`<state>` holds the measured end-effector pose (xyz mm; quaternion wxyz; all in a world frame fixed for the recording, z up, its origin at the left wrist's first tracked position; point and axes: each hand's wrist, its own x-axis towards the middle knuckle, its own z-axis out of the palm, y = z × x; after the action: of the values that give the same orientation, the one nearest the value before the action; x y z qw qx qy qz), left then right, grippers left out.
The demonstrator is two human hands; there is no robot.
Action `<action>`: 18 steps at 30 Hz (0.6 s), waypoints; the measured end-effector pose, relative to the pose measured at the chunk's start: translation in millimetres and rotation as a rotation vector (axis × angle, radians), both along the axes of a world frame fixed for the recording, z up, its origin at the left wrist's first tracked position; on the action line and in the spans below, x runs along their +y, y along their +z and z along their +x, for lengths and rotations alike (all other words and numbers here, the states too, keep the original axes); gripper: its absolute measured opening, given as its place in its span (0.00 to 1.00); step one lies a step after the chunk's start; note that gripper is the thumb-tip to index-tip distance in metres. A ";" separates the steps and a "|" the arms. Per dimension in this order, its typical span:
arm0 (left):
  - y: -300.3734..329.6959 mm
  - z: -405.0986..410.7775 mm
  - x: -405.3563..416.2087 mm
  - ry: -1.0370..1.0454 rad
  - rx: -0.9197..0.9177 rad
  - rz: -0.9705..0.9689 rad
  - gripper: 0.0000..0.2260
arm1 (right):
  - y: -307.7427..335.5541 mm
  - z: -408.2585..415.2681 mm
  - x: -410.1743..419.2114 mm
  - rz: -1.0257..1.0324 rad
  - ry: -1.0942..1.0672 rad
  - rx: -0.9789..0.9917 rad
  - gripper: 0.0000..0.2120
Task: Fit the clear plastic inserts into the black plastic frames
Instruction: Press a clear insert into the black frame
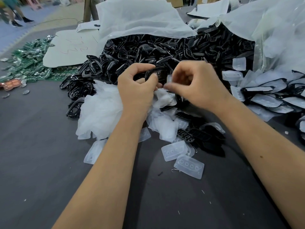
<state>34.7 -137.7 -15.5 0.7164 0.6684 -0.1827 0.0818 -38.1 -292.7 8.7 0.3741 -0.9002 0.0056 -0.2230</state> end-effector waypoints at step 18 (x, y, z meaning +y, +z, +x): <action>0.1 -3.5 1.0 0.000 0.023 -0.006 0.07 | 1.3 2.4 -18.3 0.846 -0.050 0.064 0.06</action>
<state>31.2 -136.7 -15.3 0.7206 0.6670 -0.1740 0.0747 -35.7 -311.0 10.0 0.7047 -0.6733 0.1300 -0.1819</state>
